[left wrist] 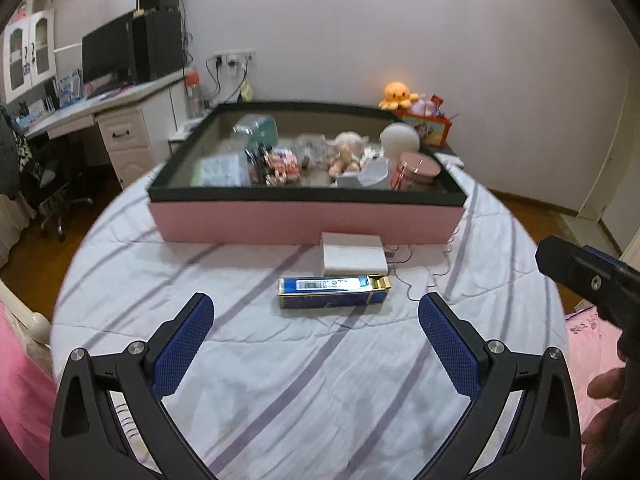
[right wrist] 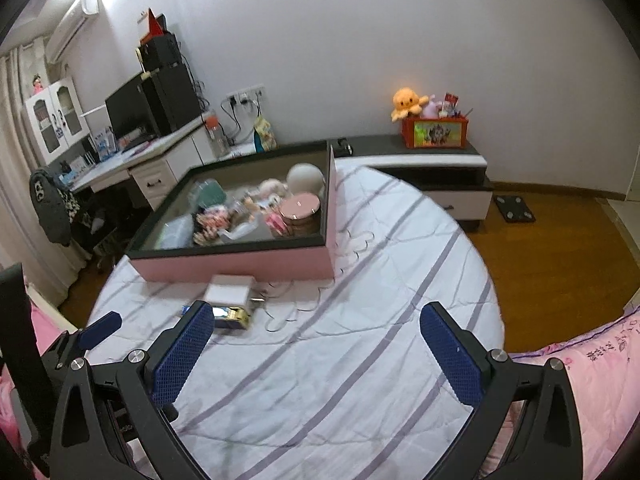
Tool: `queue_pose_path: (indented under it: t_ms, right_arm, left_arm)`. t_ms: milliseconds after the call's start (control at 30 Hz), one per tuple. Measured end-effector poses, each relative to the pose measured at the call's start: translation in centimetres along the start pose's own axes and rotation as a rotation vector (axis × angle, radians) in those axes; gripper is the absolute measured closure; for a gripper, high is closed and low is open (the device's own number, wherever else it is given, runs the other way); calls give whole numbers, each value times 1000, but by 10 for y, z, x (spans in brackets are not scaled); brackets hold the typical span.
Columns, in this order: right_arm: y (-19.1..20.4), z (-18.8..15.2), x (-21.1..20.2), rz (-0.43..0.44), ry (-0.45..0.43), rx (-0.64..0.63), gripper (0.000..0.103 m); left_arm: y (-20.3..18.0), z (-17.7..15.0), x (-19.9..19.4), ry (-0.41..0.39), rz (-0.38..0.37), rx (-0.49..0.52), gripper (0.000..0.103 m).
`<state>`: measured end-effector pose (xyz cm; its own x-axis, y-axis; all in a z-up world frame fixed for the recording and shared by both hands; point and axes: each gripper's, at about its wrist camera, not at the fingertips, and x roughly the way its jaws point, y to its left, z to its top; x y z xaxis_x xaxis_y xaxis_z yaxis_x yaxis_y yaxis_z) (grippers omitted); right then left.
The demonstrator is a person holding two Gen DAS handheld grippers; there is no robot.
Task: Organize rigid objects
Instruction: 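Grasp the blue battery pack with the left tool, then grasp the white square charger with the right tool while the left tool holds the battery pack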
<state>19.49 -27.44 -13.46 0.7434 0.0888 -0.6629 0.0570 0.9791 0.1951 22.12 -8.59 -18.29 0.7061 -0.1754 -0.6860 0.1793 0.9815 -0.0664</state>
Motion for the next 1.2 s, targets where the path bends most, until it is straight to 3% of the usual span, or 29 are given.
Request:
queue_pose_path:
  t_ms: [367,500,733,1200]
  right_arm:
    - [-22,2,61,30,84,28,0]
    - [-26,0,68,36,96,44,0]
    - [-14,-2,69,29,115,17,0]
    - [72,-6,115,53,191,-89,0]
  left_arm:
    - [-8,1,70,152,42,-34,3]
    - [-7,3,69,136,36,-29,19]
    - [12,2,58,122,-23,-63,20]
    - [88,-16,33,89,112,-82,20]
